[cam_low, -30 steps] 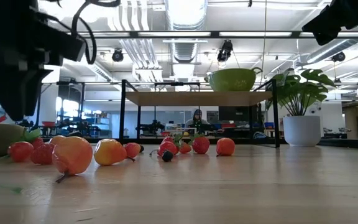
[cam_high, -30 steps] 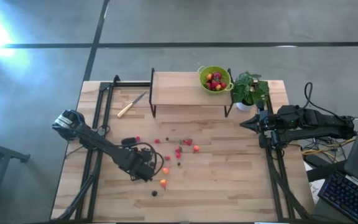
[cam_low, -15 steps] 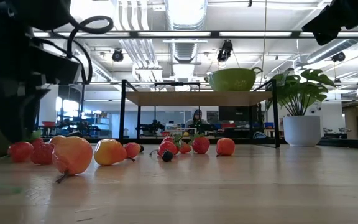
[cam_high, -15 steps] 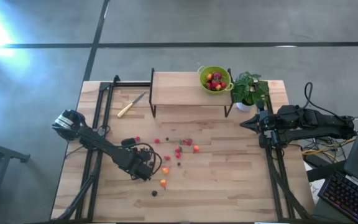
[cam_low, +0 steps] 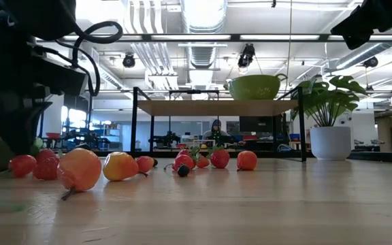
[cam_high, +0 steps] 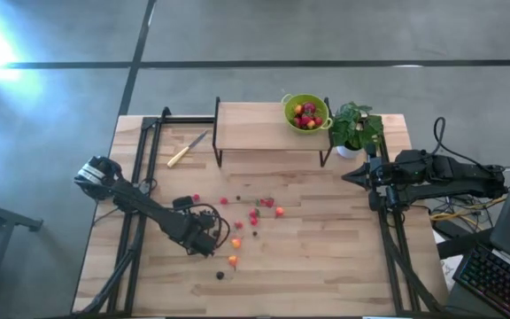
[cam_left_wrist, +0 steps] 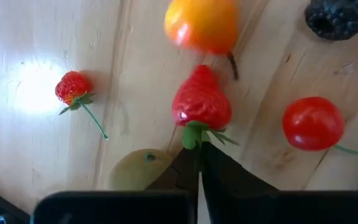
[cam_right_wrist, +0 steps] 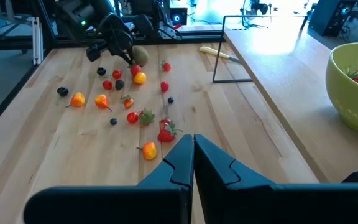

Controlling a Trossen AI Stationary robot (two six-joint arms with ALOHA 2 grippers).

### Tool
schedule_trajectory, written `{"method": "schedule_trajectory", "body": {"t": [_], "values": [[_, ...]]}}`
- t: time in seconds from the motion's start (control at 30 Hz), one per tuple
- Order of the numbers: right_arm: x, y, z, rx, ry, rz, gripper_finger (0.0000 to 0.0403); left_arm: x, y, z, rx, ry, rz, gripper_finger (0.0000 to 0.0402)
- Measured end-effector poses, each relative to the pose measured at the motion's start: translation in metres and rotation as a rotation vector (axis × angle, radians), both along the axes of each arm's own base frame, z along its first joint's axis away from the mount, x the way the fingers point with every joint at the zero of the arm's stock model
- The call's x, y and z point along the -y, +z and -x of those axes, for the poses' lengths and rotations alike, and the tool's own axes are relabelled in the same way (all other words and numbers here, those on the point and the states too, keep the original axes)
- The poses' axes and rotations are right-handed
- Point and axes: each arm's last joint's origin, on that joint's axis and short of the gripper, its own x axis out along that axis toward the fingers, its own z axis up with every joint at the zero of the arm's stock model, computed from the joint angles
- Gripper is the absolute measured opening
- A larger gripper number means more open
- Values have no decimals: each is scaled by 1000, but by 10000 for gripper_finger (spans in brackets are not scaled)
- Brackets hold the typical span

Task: Build produce basket
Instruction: Put the strawberry into the green basket

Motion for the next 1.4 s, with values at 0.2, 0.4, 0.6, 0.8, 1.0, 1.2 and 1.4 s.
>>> {"method": "schedule_trajectory", "body": {"t": [0.2,0.4,0.6,0.8,1.0,1.2,1.4], "values": [[0,0,0,0,0,0,8,2,9,-4,9,-2,6,6],[0,0,0,0,0,0,8,6,30,-8,91,-8,27,5],[0,0,0,0,0,0,8,9,54,-9,286,-37,-52,5],[0,0,0,0,0,0,8,12,77,-21,595,-88,-148,6],[0,1,0,6,0,-1,8,19,93,-50,826,-233,-219,5],[-1,11,-19,239,-53,-209,8,13,97,-81,946,-318,-291,6],[-6,13,-52,343,110,-261,8,-11,88,-109,984,-349,-241,5]]}}
